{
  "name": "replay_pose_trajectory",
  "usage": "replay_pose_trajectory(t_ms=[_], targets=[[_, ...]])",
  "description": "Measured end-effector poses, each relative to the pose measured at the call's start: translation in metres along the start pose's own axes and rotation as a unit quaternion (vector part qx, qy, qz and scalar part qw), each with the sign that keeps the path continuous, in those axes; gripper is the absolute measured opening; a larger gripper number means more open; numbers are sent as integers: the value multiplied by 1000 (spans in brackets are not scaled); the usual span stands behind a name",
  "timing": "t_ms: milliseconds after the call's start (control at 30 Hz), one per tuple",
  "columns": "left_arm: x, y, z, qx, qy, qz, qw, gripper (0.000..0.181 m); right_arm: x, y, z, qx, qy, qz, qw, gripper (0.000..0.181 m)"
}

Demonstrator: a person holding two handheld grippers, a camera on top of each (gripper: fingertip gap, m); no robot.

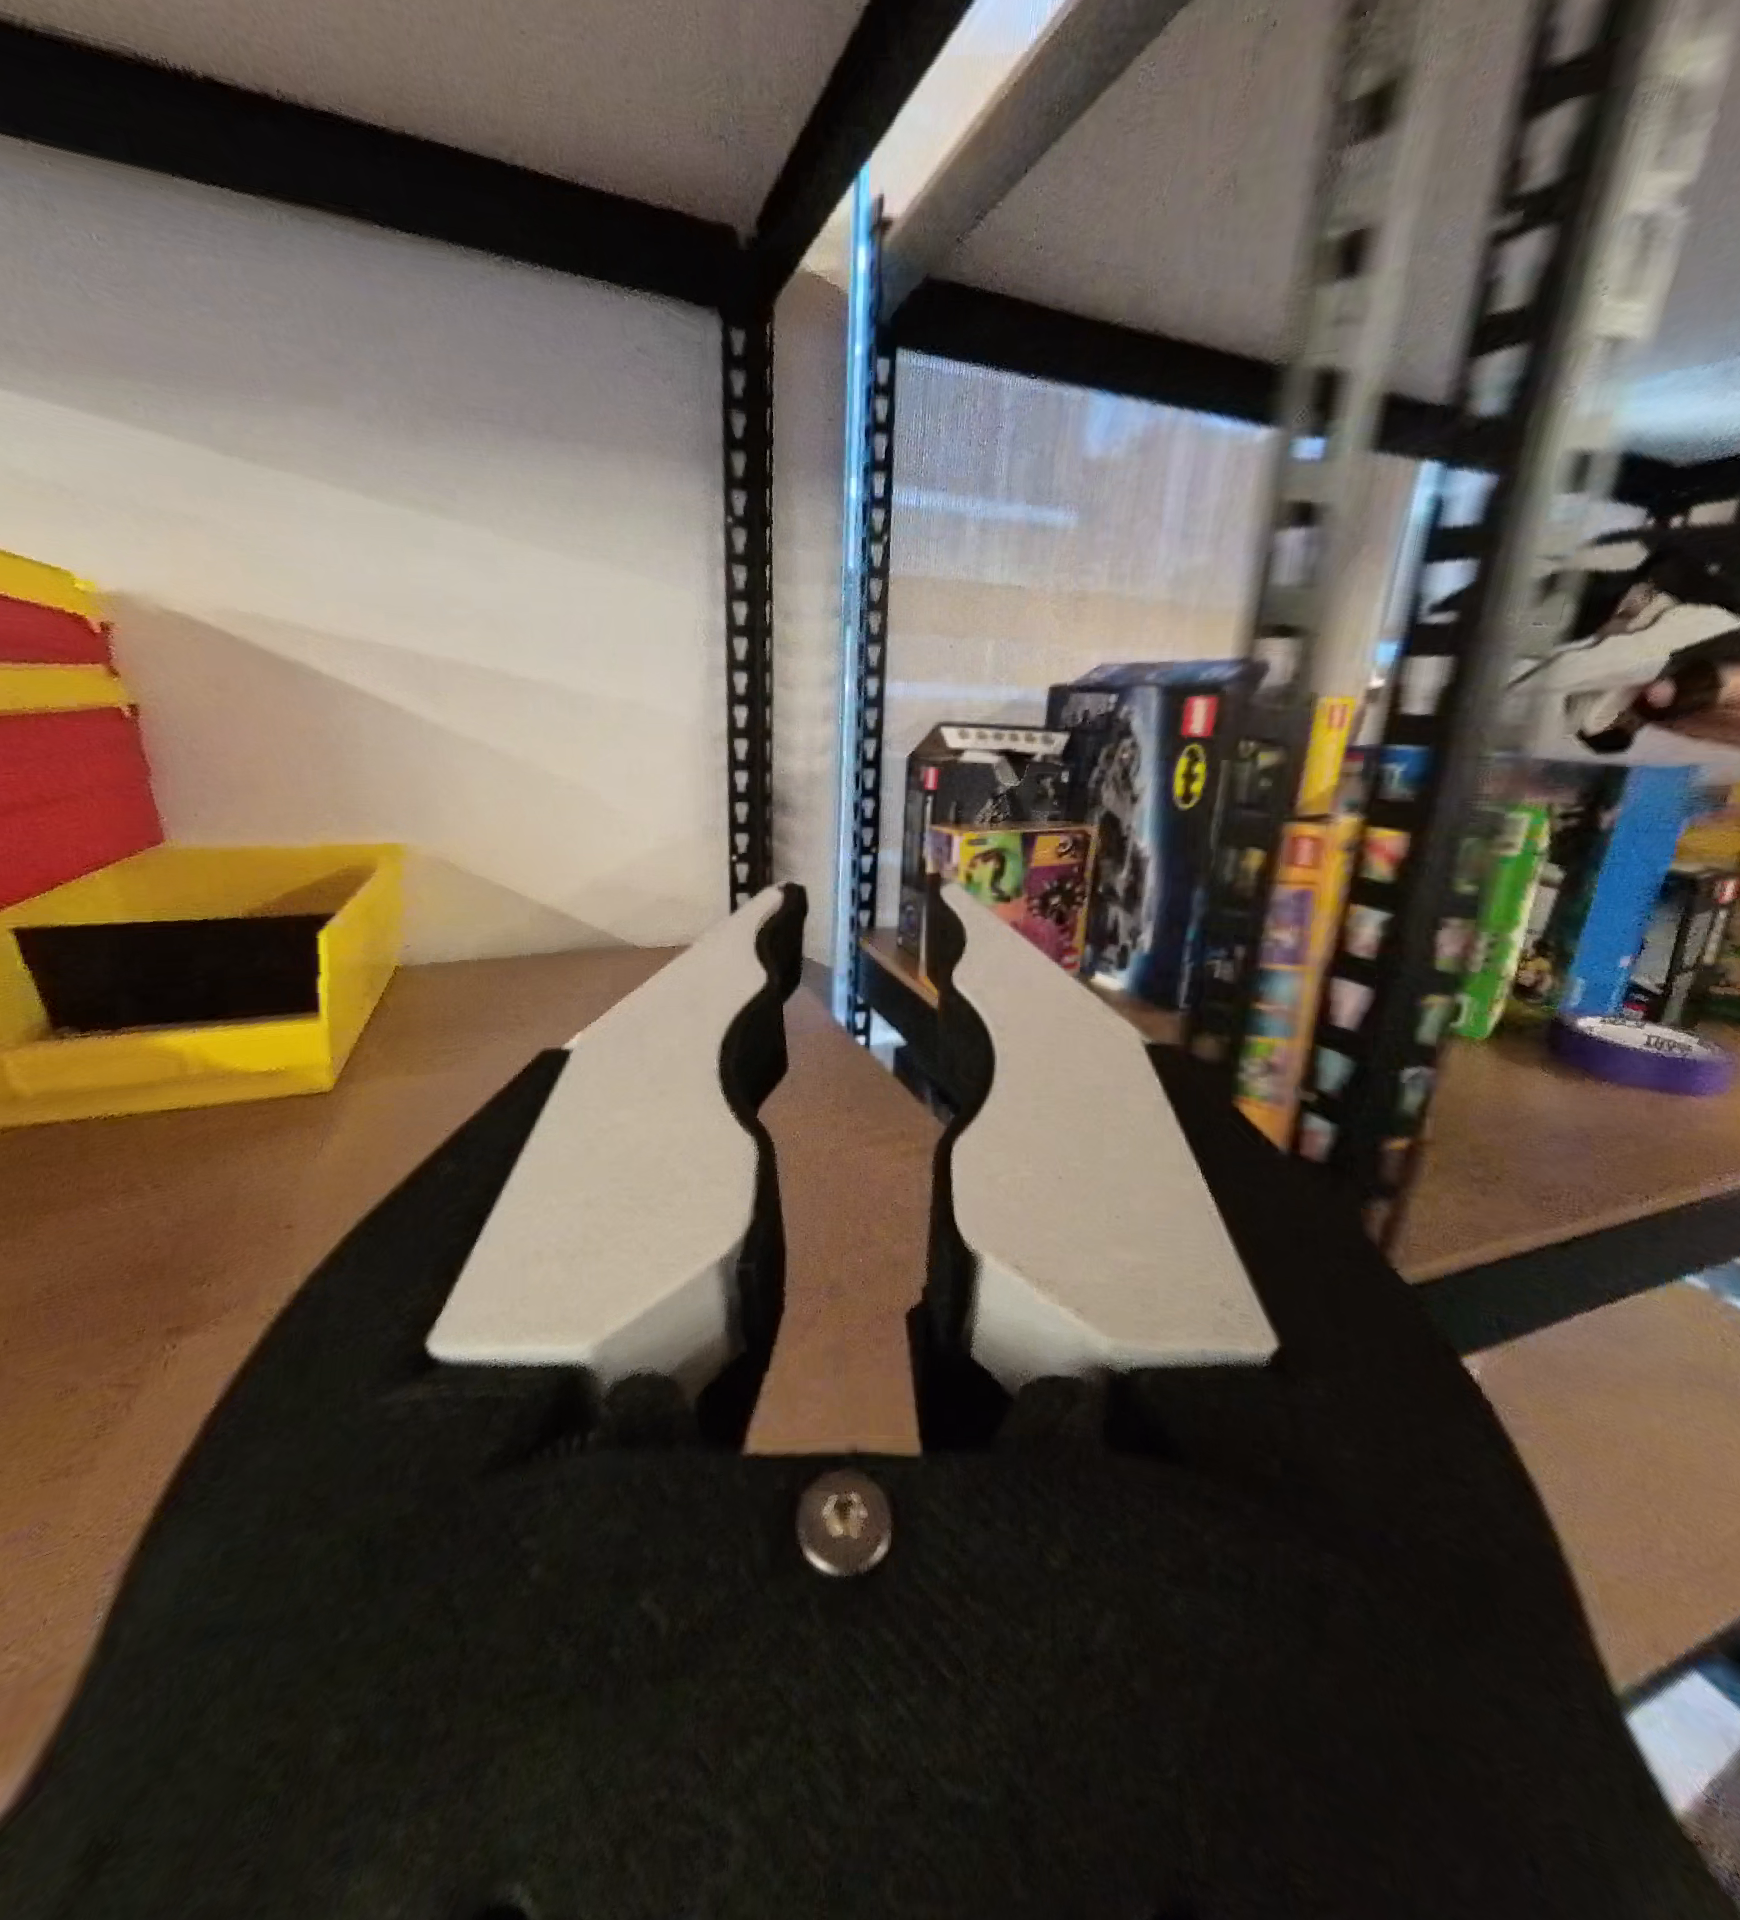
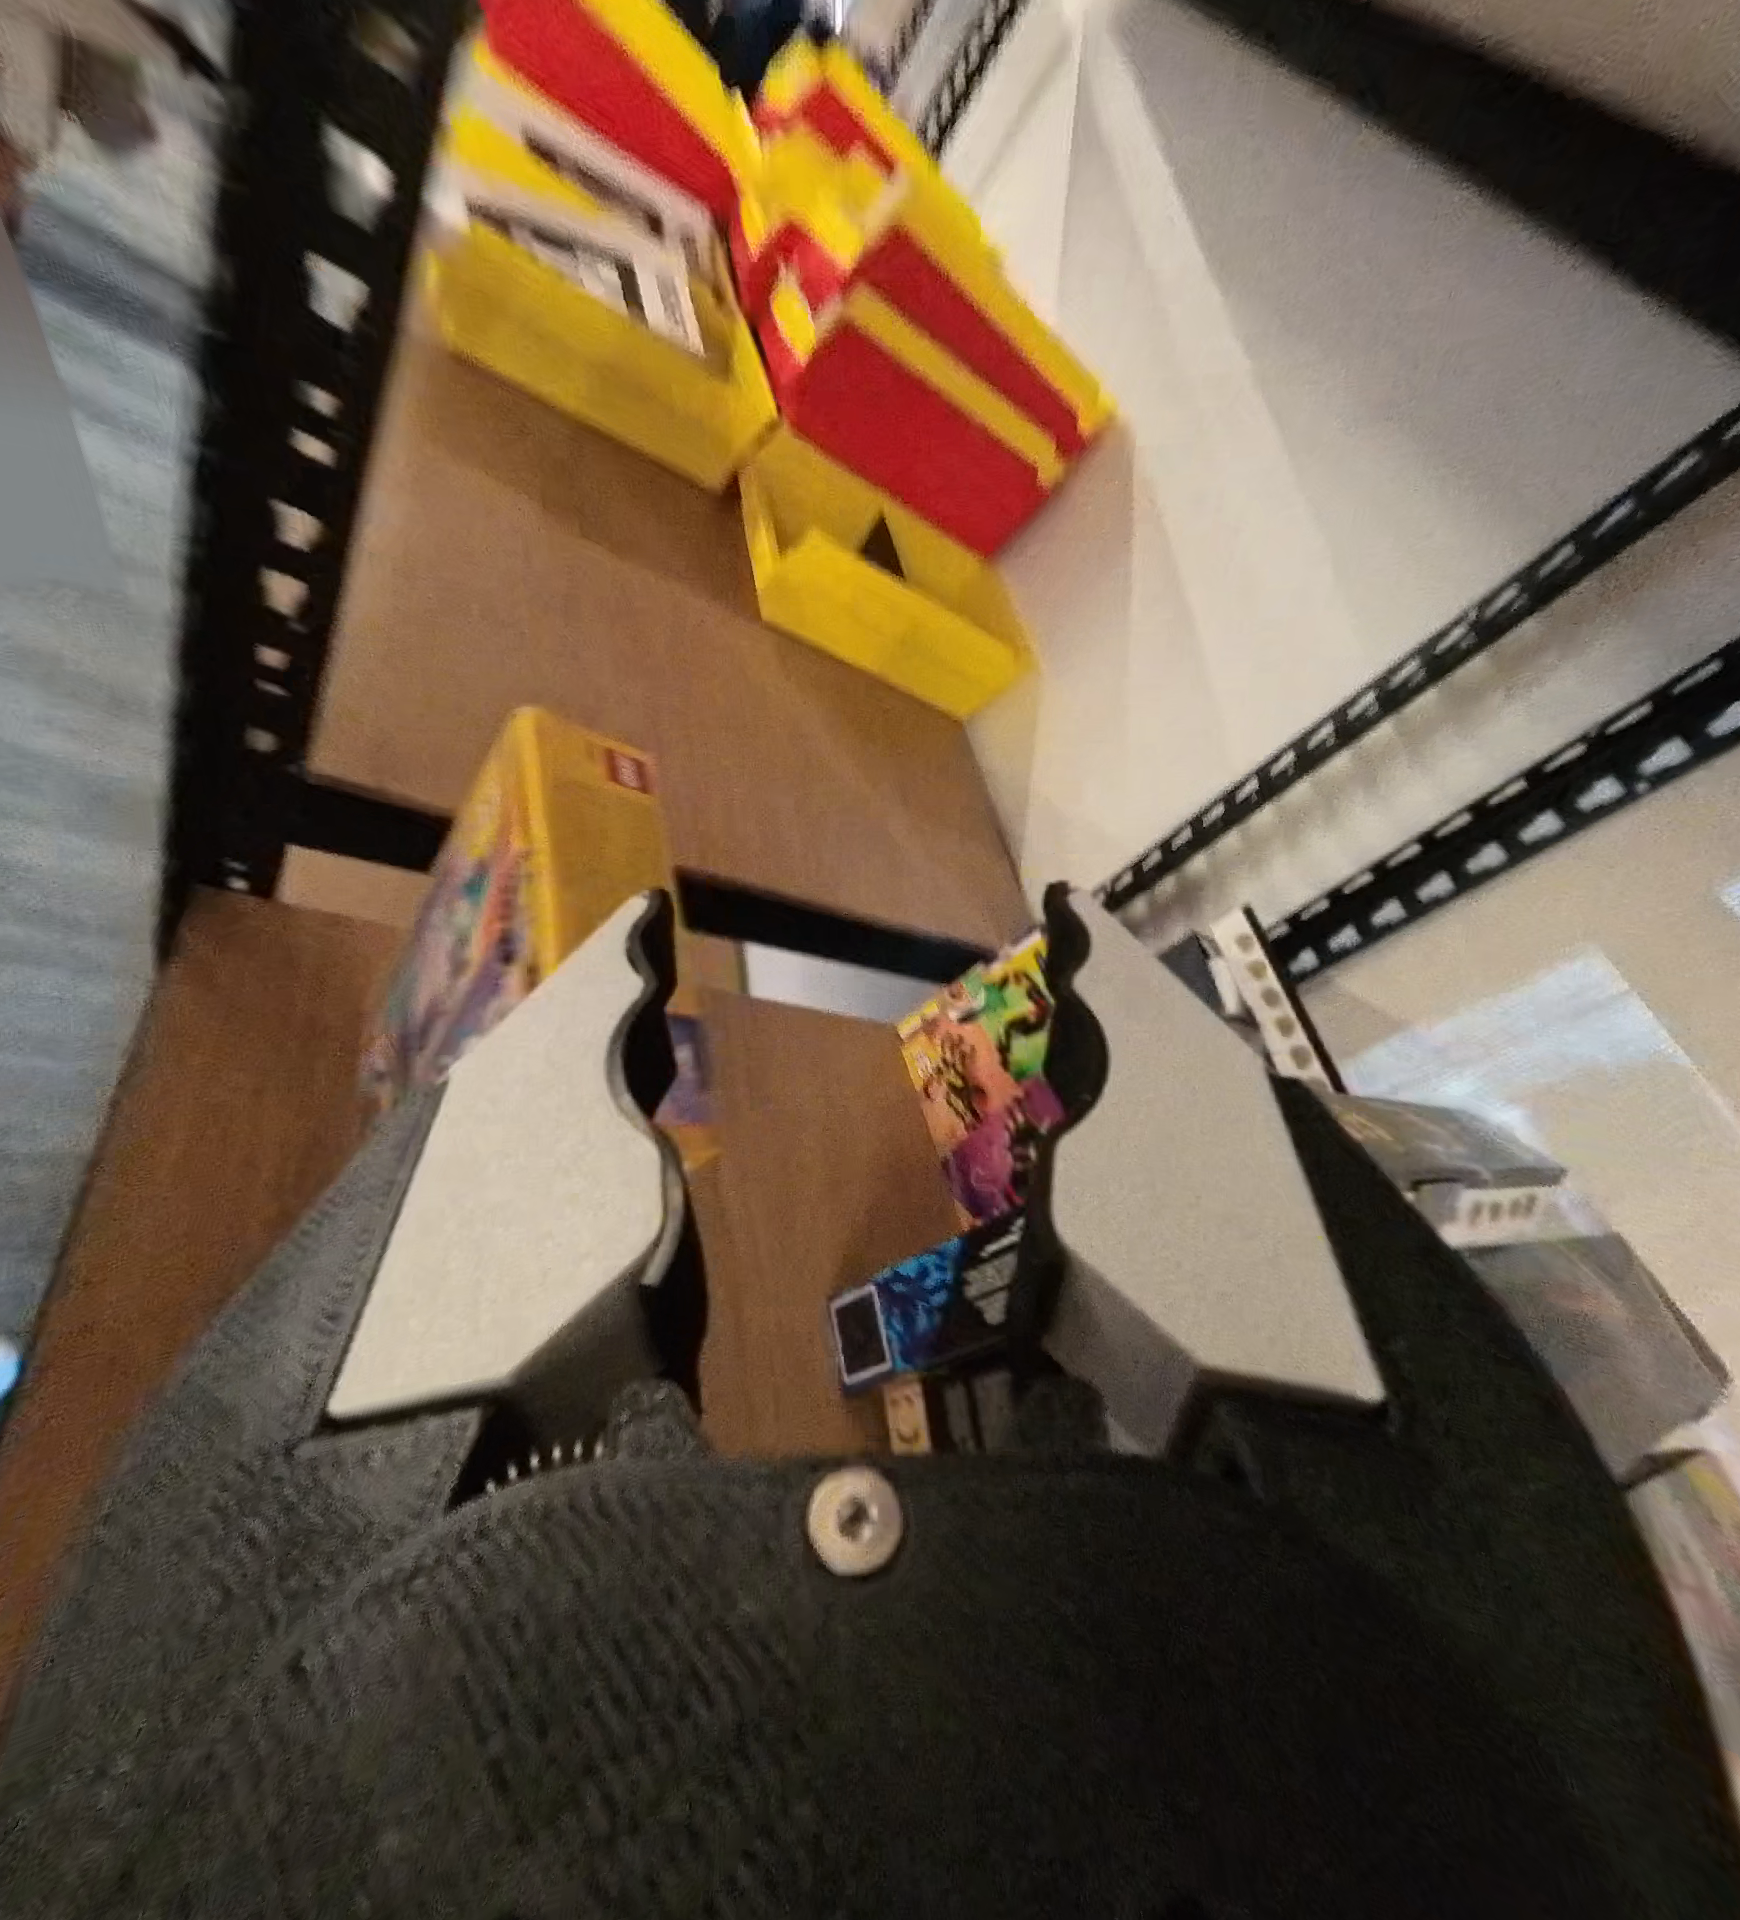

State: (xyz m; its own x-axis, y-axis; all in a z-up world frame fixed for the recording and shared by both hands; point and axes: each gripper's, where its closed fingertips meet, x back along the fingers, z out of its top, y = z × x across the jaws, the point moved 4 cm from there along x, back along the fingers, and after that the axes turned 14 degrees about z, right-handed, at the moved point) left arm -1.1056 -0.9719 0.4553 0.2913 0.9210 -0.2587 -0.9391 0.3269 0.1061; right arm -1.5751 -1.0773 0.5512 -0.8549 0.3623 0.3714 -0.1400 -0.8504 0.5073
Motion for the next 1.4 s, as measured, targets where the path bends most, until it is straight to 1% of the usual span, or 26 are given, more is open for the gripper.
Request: replay_pose_trajectory(t_ms=[33,100,133,200,267,300,400,467,500,533,600,700,800,867,933,1033,1100,1200,1300,1400], targets=[[-23,-17,0,0,-17,-13,1000,22,-11,12,-1,-8,-28,-3,1000,71],[-76,-36,-12,0,-68,-66,996,33,-33,36,-10,-13,-86,-16,996,68],[-104,-39,-20,4,-88,-97,991,38,-45,44,-16,-18,-106,-15,994,67],[-161,-32,-37,22,-96,-160,982,53,-66,56,-27,-40,-139,-14,989,66],[-217,-13,-61,20,-91,-225,970,70,-81,62,-33,-58,-167,-10,984,66],[-244,-1,-74,13,-84,-254,963,75,-86,66,-35,-58,-181,-17,982,66],[-317,44,-118,-17,-68,-312,947,78,-95,71,-33,-61,-202,-29,977,66],[-362,76,-155,-42,-97,-330,938,90,-96,72,-33,-70,-215,-41,973,66],[-382,92,-173,-41,-118,-335,934,95,-95,71,-34,-73,-223,-48,971,66],[-400,107,-188,-34,-134,-342,930,95,-92,70,-35,-77,-229,-54,969,66],[-428,131,-211,-22,-144,-355,924,95,-86,63,-38,-86,-238,-64,965,65],[-451,158,-236,-24,-153,-379,912,91,-71,48,-43,-94,-257,-81,959,66],[-468,171,-249,-32,-153,-374,914,85,-55,32,-48,-96,-265,-97,954,65],[-476,175,-254,-33,-149,-370,917,76,-47,23,-52,-100,-269,-103,952,65],[-478,179,-256,-48,-143,-375,915,57,-43,19,-56,-98,-274,-106,951,65],[-477,180,-252,-66,-142,-382,911,54,-47,23,-59,-100,-275,-100,951,65],[-473,177,-242,-81,-129,-388,909,53,-57,30,-56,-99,-272,-90,953,64],[-461,172,-211,-100,-106,-403,903,51,-81,51,-51,-93,-272,-84,954,63],[-445,169,-188,-175,-105,-429,880,50,-116,80,-49,-107,-281,-88,950,65],[-428,169,-172,-247,-102,-455,850,51,-158,100,-52,-118,-285,-62,949,71]])
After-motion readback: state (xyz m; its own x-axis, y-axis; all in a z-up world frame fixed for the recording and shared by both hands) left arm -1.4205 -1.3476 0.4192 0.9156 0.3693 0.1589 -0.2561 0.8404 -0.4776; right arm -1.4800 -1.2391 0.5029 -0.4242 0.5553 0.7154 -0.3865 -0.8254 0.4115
